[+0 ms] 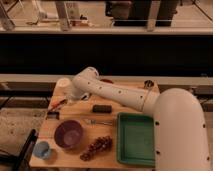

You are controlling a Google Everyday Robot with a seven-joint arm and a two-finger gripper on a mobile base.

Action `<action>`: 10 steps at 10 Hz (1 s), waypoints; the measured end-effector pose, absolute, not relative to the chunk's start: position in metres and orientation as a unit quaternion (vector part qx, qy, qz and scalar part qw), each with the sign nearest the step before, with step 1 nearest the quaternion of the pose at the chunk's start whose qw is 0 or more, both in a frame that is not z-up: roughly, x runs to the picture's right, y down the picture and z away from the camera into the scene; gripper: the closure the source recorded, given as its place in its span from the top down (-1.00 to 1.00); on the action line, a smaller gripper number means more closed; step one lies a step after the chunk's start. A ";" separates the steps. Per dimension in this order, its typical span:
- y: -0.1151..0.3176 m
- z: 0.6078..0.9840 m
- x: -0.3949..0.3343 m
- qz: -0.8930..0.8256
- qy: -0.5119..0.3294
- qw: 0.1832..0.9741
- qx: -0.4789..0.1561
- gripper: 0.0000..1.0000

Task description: Place brush in purple bowl

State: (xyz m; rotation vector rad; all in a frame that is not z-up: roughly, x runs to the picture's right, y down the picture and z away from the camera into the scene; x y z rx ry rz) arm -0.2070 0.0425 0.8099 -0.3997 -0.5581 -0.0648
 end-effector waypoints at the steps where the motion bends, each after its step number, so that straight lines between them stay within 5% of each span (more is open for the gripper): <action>1: 0.036 0.800 -0.204 -0.034 -0.270 0.943 -0.189 -1.00; 10: 0.054 0.693 -0.158 -0.075 -0.214 0.963 -0.147 -1.00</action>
